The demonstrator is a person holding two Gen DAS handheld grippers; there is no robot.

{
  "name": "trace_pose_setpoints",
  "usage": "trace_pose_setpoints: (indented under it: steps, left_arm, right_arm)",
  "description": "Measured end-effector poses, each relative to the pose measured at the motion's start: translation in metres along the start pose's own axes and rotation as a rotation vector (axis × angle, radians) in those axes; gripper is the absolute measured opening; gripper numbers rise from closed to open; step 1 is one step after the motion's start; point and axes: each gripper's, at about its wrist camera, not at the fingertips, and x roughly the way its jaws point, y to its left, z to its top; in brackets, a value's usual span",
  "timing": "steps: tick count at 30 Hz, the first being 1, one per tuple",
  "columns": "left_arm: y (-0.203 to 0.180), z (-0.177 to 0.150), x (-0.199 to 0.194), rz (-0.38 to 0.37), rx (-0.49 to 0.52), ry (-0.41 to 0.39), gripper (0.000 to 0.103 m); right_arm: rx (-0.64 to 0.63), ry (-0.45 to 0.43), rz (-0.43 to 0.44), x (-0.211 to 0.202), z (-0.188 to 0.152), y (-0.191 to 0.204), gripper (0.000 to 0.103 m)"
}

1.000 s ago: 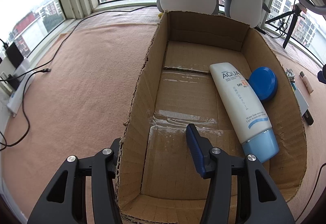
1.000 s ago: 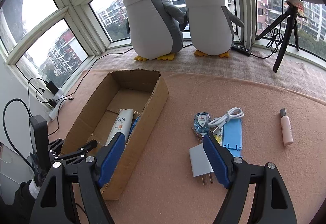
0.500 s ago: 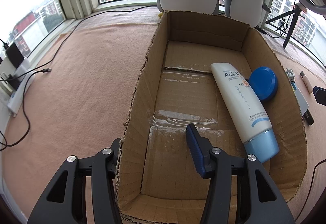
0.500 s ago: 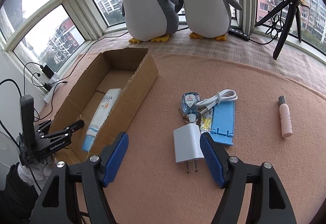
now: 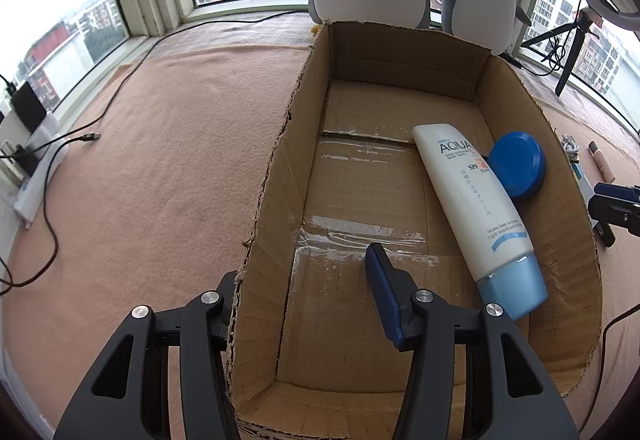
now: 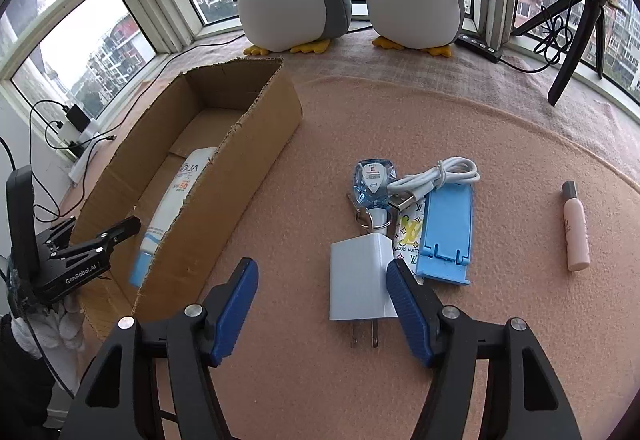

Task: Organize rigid objects
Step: 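Move the right tool to the white charger plug, then close the right tool on the white charger plug and lift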

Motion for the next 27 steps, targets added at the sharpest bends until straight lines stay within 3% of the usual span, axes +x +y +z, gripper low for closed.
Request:
trace_pose_setpoints:
  steps: [12, 27]
  left_arm:
    - [0.0, 0.0, 0.0, 0.0, 0.0, 0.0, 0.052]
    - [0.0, 0.0, 0.0, 0.0, -0.001, 0.0, 0.052]
  right_arm:
    - [-0.007, 0.037, 0.004, 0.015, -0.004, 0.01, 0.057]
    - [-0.081, 0.084, -0.127, 0.03, -0.009, 0.019, 0.032]
